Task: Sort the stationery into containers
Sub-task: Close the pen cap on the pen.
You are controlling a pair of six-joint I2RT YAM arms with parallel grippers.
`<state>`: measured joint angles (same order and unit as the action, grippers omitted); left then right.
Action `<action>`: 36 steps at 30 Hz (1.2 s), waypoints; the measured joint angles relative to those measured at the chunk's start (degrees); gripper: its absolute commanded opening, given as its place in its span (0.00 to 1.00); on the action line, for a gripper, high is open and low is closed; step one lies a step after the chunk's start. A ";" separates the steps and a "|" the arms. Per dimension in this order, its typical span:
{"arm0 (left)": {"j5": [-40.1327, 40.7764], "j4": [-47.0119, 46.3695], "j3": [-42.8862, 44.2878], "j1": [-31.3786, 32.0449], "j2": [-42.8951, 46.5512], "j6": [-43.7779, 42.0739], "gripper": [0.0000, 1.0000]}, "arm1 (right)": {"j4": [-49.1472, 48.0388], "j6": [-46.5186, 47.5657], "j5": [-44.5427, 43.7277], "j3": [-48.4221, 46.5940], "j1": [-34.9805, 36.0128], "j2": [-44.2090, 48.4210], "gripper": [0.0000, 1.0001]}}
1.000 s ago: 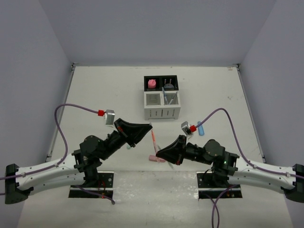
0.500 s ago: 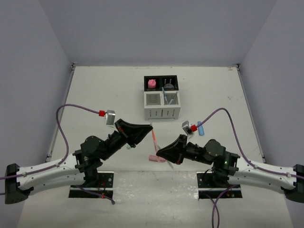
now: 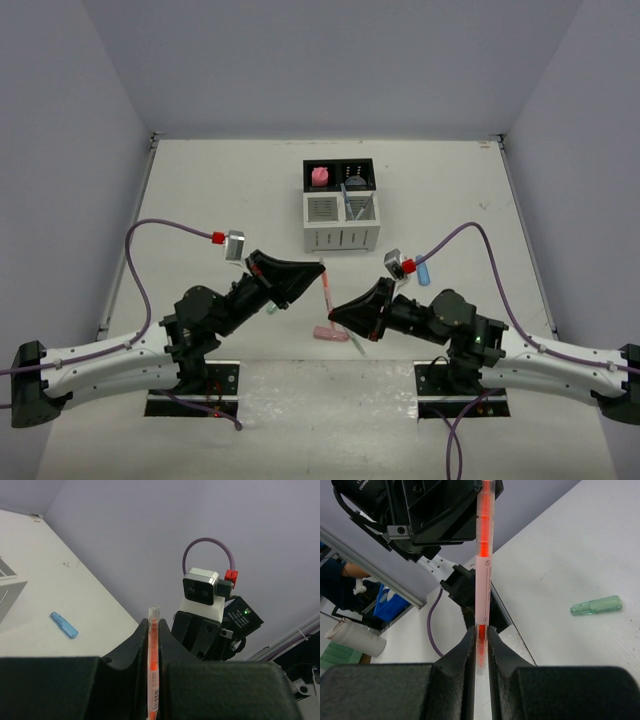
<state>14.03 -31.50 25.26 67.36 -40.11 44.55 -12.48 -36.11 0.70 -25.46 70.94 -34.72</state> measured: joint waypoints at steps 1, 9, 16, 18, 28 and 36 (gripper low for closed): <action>0.19 -0.20 0.04 -0.08 -0.20 0.09 0.27 | 0.41 0.41 -0.34 -0.41 0.00 -0.21 0.00; -0.22 3.52 1.61 -0.06 -3.04 0.73 0.00 | 0.96 2.34 -2.94 -2.42 -0.22 -2.14 0.00; -0.85 5.88 2.40 -0.05 -2.96 -0.67 0.00 | 0.81 2.37 -2.94 -2.63 -0.24 -3.83 0.16; -1.31 6.25 2.40 -0.06 -2.59 -1.20 0.00 | 0.82 2.52 -2.81 -2.90 -0.23 -4.42 0.36; -5.40 4.61 2.40 -0.09 -0.61 -2.37 0.00 | 0.86 4.32 0.22 -10.88 -0.11 -14.49 0.02; -6.01 5.30 3.40 -0.19 -0.95 -4.60 0.39 | 1.17 4.76 0.31 -12.84 -0.24 -16.52 0.00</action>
<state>8.02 -26.19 28.66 67.16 -41.06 39.95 -11.30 -31.35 1.02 -38.30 70.70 -51.24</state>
